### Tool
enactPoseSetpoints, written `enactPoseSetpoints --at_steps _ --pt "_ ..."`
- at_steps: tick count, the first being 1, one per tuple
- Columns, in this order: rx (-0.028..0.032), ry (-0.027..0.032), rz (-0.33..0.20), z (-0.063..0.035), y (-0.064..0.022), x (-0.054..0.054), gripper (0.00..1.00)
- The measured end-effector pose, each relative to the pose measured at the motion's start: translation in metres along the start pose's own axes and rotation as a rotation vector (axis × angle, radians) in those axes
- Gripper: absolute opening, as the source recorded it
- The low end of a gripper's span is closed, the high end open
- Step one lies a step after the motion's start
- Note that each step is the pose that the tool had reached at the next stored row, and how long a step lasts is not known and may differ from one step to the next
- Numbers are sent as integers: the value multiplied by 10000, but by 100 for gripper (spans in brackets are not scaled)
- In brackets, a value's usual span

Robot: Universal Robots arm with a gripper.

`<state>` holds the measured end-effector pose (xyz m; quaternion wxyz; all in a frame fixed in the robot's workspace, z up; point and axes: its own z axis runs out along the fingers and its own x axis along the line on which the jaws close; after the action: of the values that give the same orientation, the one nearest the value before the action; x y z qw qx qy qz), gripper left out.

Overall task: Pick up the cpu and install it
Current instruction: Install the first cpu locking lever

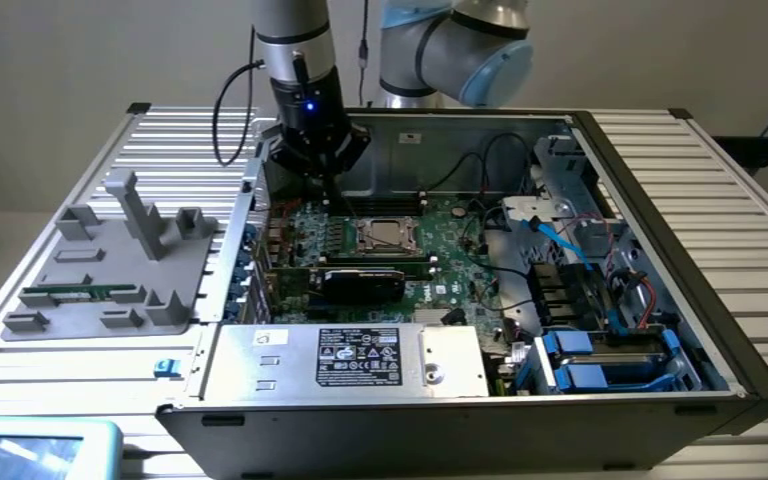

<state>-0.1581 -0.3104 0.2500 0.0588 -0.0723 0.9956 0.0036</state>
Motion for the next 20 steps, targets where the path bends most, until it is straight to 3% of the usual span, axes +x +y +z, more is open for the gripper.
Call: enactPoseSetpoints --at_steps 9,15,20 --pt "-7 -8 -56 6 -1 -45 9" --pt "-7 -19 -66 8 73 -66 9" --pt "-6 -18 -66 16 61 -135 9"
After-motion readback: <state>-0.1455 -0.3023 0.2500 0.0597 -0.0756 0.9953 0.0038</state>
